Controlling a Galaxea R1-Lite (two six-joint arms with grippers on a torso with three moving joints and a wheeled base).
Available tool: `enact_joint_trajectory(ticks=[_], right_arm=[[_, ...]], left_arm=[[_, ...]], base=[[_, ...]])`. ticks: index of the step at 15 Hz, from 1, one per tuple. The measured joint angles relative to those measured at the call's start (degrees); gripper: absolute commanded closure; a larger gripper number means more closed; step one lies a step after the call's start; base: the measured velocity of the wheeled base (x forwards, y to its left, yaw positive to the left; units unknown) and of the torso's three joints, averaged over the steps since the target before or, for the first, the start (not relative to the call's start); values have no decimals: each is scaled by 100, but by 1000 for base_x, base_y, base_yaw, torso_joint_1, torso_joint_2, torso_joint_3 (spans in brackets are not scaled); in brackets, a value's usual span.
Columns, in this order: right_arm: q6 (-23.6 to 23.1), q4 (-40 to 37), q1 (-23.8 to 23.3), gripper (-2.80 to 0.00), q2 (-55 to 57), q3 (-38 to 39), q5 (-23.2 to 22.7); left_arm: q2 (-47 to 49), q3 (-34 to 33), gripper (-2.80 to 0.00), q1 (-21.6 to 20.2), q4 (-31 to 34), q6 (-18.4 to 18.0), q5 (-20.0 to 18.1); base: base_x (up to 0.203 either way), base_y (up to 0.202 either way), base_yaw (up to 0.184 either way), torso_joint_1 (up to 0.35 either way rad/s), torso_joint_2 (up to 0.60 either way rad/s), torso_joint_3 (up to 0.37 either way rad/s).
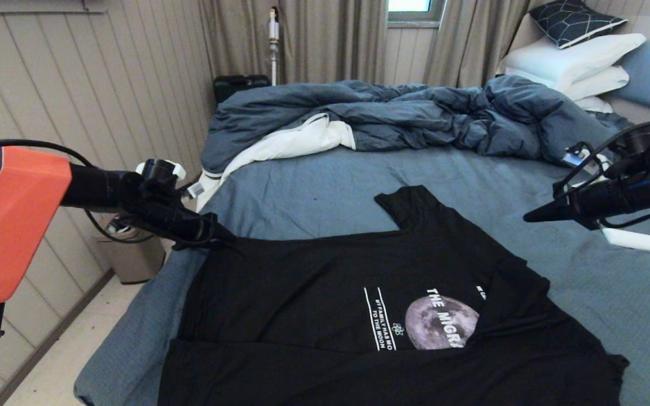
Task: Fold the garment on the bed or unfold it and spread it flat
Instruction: Fold the black T-shirt
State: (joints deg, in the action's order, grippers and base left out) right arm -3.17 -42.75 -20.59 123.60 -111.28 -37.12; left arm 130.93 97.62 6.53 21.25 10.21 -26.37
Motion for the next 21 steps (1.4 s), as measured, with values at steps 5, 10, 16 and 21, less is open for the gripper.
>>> enact_joint_trajectory(ticks=[5, 10, 16, 21], right_arm=[[-2, 6, -13, 0, 0, -13, -2], [26, 197, 13, 0, 32, -71, -5], [102, 870, 144, 0, 447, -79, 24], [34, 1235, 354, -122, 691, -49, 242]], left_arm=[[2, -19, 0, 75, 28, 81, -26], [-139, -12, 0, 77, 92, 108, -20], [-568, -105, 0, 66, 165, 211, -1], [-689, -170, 0, 74, 161, 211, -11]], base=[[0, 0, 0, 0, 0, 0], [0, 0, 0, 0, 0, 0], [0, 0, 0, 0, 0, 0], [0, 0, 0, 0, 0, 0]])
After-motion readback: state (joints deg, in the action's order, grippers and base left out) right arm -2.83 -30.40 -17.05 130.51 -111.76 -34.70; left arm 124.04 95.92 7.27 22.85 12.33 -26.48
